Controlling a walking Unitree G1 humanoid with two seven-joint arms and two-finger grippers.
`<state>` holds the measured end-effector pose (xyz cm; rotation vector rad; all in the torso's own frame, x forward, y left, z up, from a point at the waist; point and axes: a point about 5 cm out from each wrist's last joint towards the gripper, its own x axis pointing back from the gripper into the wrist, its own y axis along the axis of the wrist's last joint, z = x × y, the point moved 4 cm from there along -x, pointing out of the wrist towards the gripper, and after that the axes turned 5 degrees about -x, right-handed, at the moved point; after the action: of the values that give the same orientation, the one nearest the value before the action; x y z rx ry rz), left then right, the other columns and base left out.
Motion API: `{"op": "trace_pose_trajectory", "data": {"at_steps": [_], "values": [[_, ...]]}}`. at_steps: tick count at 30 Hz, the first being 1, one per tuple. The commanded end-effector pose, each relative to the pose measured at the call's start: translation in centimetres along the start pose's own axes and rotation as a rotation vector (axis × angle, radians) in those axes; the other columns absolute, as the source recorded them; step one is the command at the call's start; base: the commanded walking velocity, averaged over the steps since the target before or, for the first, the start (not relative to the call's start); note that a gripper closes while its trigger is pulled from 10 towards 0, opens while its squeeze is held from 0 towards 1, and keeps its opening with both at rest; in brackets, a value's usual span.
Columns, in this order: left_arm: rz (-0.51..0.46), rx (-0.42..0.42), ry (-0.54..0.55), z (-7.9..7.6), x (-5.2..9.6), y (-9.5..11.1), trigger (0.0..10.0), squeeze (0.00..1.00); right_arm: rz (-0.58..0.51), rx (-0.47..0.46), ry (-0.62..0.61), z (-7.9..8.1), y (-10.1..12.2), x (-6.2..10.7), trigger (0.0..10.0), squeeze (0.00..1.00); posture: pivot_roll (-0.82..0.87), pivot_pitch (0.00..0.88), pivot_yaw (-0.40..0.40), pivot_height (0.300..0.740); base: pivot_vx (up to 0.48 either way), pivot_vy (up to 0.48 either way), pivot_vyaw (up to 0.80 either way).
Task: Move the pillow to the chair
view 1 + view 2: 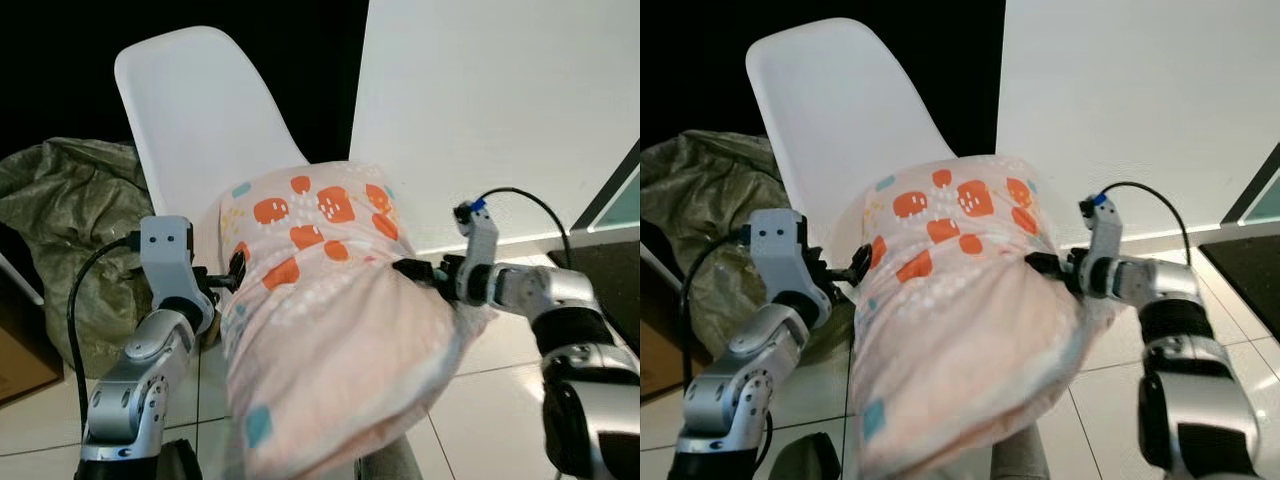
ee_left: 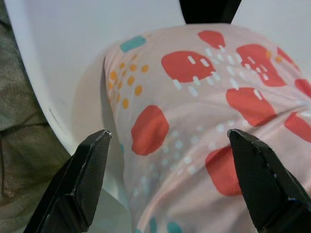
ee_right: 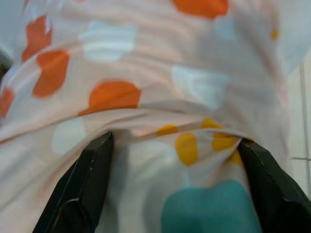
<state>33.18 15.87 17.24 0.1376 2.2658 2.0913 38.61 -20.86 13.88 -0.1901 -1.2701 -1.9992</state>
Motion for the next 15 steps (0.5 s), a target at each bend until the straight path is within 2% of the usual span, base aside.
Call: {"op": "trace_pose_trajectory", "data": {"at_steps": [1,2,3,4,5,6,7,8,9,10,11,12,13,15], "values": [[0.022,-0.023,0.006,0.3,0.0,-0.4,10.0,0.0,0.018,0.028,0.065,1.1,-0.1,0.3,10.0,1.0,-0.18,0.091,-0.043,0.5,0.0,0.0,0.0],[0.022,-0.023,0.006,0.3,0.0,-0.4,10.0,0.0,0.018,0.028,0.065,1.1,-0.1,0.3,10.0,1.0,-0.18,0.091,-0.043,0.5,0.0,0.0,0.0],[0.022,-0.026,0.012,0.4,0.0,-0.5,10.0,0.0,-0.03,0.053,0.105,1.2,0.8,1.4,10.0,1.0,-0.18,0.089,-0.044,0.5,0.0,0.0,0.0],[0.022,-0.026,0.012,0.4,0.0,-0.5,10.0,0.0,-0.03,0.053,0.105,1.2,0.8,1.4,10.0,1.0,-0.18,0.089,-0.044,0.5,0.0,0.0,0.0],[0.022,-0.029,0.016,0.5,0.0,-0.5,10.0,0.0,-0.107,0.073,0.138,1.2,2.3,2.6,10.0,1.0,-0.19,0.086,-0.043,0.5,0.0,0.0,0.0],[0.022,-0.029,0.016,0.5,0.0,-0.5,10.0,0.0,-0.107,0.073,0.138,1.2,2.3,2.6,10.0,1.0,-0.19,0.086,-0.043,0.5,0.0,0.0,0.0],[0.022,-0.03,0.019,0.6,0.0,-0.5,10.0,0.0,-0.18,0.082,0.167,1.3,3.6,3.6,10.0,1.0,-0.19,0.086,-0.043,0.5,0.0,0.0,0.0],[0.022,-0.03,0.019,0.6,0.0,-0.5,10.0,0.0,-0.18,0.082,0.167,1.3,3.6,3.6,10.0,1.0,-0.19,0.086,-0.043,0.5,0.0,0.0,0.0],[0.022,-0.032,0.021,0.7,-0.1,-0.5,10.0,0.0,-0.263,0.089,0.185,1.4,5.2,4.8,10.0,0.93,-0.19,0.077,-0.039,0.5,0.0,0.0,0.0],[0.022,-0.032,0.021,0.7,-0.1,-0.5,10.0,0.0,-0.263,0.089,0.185,1.4,5.2,4.8,10.0,0.93,-0.19,0.077,-0.039,0.5,0.0,0.0,0.0],[0.021,-0.035,0.024,0.8,-0.1,-0.5,10.0,0.0,-0.337,0.077,0.184,1.3,6.5,5.5,10.0,0.36,-0.19,0.072,-0.039,0.5,0.0,0.0,0.0],[0.018,-0.038,0.026,0.8,-0.2,-0.4,10.0,0.0,-0.4,0.069,0.187,1.4,7.4,6.0,10.0,0.0,-0.19,0.069,-0.04,0.5,0.0,0.0,0.0],[0.018,-0.038,0.026,0.8,-0.2,-0.4,10.0,0.0,-0.4,0.069,0.187,1.4,7.4,6.0,10.0,0.0,-0.19,0.069,-0.04,0.5,0.0,0.0,0.0],[0.009,-0.041,0.038,1.0,-0.4,-0.2,10.0,0.0,-0.53,-0.007,0.248,2.1,8.7,6.6,10.0,0.0,-0.18,0.056,-0.039,0.5,0.0,0.0,0.0]]}}
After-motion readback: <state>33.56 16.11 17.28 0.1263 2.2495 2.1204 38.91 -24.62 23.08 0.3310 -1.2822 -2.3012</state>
